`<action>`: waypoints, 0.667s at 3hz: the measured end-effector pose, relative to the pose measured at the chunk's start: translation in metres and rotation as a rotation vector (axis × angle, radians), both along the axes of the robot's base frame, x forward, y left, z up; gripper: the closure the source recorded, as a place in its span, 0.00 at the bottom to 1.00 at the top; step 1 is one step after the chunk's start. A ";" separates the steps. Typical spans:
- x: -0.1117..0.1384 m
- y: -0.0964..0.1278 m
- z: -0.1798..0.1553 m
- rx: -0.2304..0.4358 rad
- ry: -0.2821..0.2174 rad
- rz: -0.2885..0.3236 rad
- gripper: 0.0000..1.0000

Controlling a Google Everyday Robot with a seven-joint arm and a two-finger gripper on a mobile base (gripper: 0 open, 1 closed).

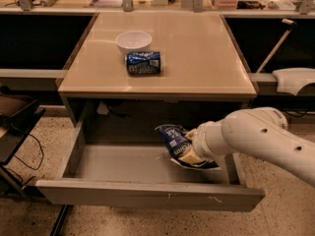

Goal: Place blue chip bag into top drawer

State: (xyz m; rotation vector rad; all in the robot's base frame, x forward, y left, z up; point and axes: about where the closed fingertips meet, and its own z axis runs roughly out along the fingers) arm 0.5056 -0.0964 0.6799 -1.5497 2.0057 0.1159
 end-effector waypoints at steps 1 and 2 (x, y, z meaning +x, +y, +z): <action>0.008 0.011 -0.027 -0.006 0.020 0.018 1.00; 0.010 0.015 -0.032 -0.008 0.023 0.023 0.84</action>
Offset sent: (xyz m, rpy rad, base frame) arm 0.0076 0.0106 -0.0248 -0.0053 0.0185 0.0170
